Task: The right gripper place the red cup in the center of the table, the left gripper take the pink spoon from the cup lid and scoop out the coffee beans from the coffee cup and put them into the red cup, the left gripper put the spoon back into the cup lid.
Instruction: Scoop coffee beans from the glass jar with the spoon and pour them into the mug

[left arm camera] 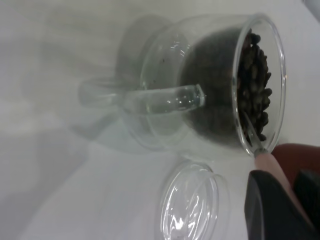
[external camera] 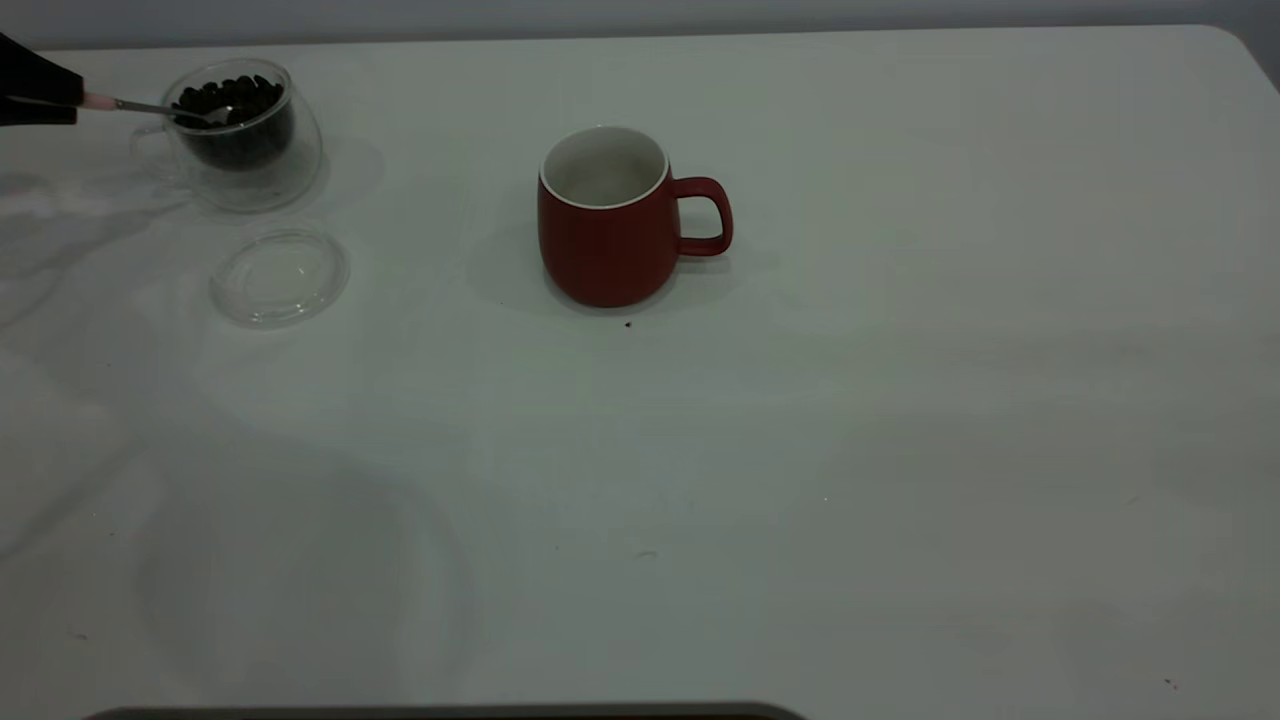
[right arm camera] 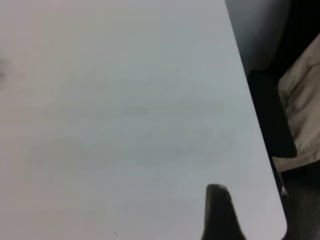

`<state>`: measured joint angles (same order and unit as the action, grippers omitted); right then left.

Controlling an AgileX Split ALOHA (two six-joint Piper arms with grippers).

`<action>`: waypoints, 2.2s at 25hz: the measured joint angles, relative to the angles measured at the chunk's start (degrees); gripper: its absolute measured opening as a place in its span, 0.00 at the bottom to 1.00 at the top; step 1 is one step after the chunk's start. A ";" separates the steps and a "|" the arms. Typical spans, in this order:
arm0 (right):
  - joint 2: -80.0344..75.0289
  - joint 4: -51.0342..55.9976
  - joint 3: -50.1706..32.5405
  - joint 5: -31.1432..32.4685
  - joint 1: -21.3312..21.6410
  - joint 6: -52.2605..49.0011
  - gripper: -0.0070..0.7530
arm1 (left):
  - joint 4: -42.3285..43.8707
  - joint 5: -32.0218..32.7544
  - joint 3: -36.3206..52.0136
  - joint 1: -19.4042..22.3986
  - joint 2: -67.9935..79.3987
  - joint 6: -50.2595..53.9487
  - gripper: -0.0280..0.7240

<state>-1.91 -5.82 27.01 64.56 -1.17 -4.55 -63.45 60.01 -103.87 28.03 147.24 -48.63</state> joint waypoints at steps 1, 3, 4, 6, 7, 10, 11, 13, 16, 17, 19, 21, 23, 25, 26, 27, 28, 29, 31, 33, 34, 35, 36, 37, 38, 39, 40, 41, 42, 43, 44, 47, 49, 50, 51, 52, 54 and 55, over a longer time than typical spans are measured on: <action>0.00 0.00 0.00 0.00 0.00 0.00 0.68 | -0.09 0.21 0.00 0.13 0.00 0.49 0.20; 0.00 0.00 0.00 0.00 0.00 0.00 0.68 | -0.09 0.62 0.00 0.27 0.00 1.48 0.20; 0.00 0.00 0.00 0.00 0.00 0.00 0.68 | -0.09 0.85 0.00 0.38 0.00 1.77 0.20; 0.00 -0.04 0.00 0.00 0.00 0.00 0.68 | -0.09 1.03 0.00 0.38 0.05 2.51 0.20; 0.00 -0.04 0.00 0.00 0.00 0.00 0.68 | -0.13 1.18 0.00 0.49 0.04 3.01 0.20; 0.00 -0.04 0.00 0.00 0.00 0.00 0.68 | -1.85 1.73 0.00 0.92 0.13 3.78 0.20; 0.00 -0.04 0.00 0.00 0.00 0.00 0.68 | -2.39 1.88 0.00 1.12 0.18 3.84 0.20; 0.00 -0.04 0.00 0.00 0.00 0.00 0.68 | -3.22 2.32 0.00 1.38 0.18 3.91 0.20; 0.00 -0.04 0.00 0.00 0.00 0.00 0.68 | -3.72 3.23 0.00 1.44 0.31 3.91 0.20; 0.00 -0.04 0.00 0.00 0.00 0.00 0.68 | -3.73 3.71 0.00 1.44 0.44 3.91 0.20; 0.00 -0.04 0.00 0.00 0.00 0.00 0.68 | -3.73 4.07 0.00 1.56 0.56 3.91 0.20; 0.00 -0.04 0.00 0.00 0.00 0.00 0.68 | -3.89 4.33 0.00 1.85 0.75 3.96 0.20; 0.00 -0.04 0.00 0.00 0.00 0.00 0.68 | -3.89 4.68 0.00 2.24 0.86 4.16 0.20; 0.00 -0.04 0.00 0.00 0.00 0.00 0.68 | -3.93 5.71 0.00 2.59 0.86 4.16 0.20; 0.00 -0.04 0.00 0.00 0.00 0.00 0.68 | -3.93 5.98 0.00 2.59 0.86 4.22 0.20; 0.00 -0.04 0.00 0.00 0.00 0.00 0.68 | -4.00 6.20 0.00 2.63 0.86 4.22 0.20; 0.00 -0.04 0.00 0.00 0.00 0.00 0.68 | -4.06 6.36 0.00 2.63 0.86 4.22 0.20; 0.00 -0.04 0.00 0.00 0.00 0.00 0.68 | -4.26 6.42 0.00 2.63 0.86 4.22 0.20; 0.00 -0.04 0.00 0.00 0.00 0.00 0.68 | -5.68 6.43 0.00 2.63 0.86 4.17 0.20; 0.00 -0.04 0.00 0.00 0.00 0.00 0.68 | -7.51 6.43 0.00 2.63 0.86 4.17 0.20; 0.00 -0.04 0.00 0.00 0.00 0.00 0.68 | -8.27 6.43 0.00 2.63 0.86 4.17 0.20; 0.00 -0.04 0.00 0.00 0.00 0.00 0.68 | -8.90 6.43 0.00 2.63 0.86 4.22 0.20; 0.00 -0.04 0.00 0.00 0.00 0.00 0.68 | -9.25 6.43 0.00 2.63 0.86 4.39 0.20; 0.00 -0.04 0.00 0.00 0.00 0.00 0.68 | -9.36 6.43 0.00 2.58 0.86 4.43 0.20; 0.00 -0.04 0.00 0.00 0.00 0.00 0.68 | -9.36 6.43 0.00 2.47 0.86 4.66 0.20; 0.00 -0.04 0.00 0.00 0.00 0.00 0.68 | -9.39 6.43 0.00 2.40 0.86 4.81 0.20; 0.00 -0.04 0.00 0.00 0.00 0.00 0.68 | -9.43 6.43 0.00 2.32 0.86 5.11 0.20; 0.00 -0.04 0.00 0.00 0.00 0.00 0.68 | -9.43 6.43 0.00 2.09 0.86 5.24 0.20; 0.00 -0.04 0.00 0.00 0.00 0.00 0.68 | -9.43 6.43 0.00 1.70 0.86 5.39 0.20; 0.00 -0.04 0.00 0.00 0.00 0.00 0.68 | -9.45 6.43 0.00 1.20 0.86 5.52 0.20; 0.00 -0.04 0.00 0.00 0.00 0.00 0.68 | -9.45 6.43 0.00 0.54 0.86 5.63 0.20; 0.00 -0.04 0.00 0.00 0.00 0.00 0.68 | -9.50 6.43 0.00 -1.95 0.86 5.95 0.20; 0.00 -0.04 0.00 0.00 0.00 0.00 0.68 | -9.52 6.43 0.00 -3.98 0.86 6.08 0.20; 0.00 -0.04 0.00 0.00 0.00 0.00 0.68 | -9.56 6.43 0.00 -5.12 0.86 6.13 0.20; 0.00 -0.04 0.00 0.00 0.00 0.00 0.68 | -9.56 6.43 0.00 -6.28 0.86 6.19 0.20; 0.00 -0.04 0.00 0.00 0.00 0.00 0.68 | -9.56 6.43 0.00 -7.24 0.86 6.19 0.20; 0.00 -0.04 0.00 0.00 0.00 0.00 0.68 | -9.58 6.43 0.00 -9.64 0.86 6.25 0.20; 0.00 -0.04 0.00 0.00 0.00 0.00 0.68 | -9.58 6.43 0.00 -10.63 0.86 6.25 0.20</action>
<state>-1.91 -5.86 27.01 64.56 -1.17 -4.55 -73.03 66.44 -103.87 17.40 148.10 -42.38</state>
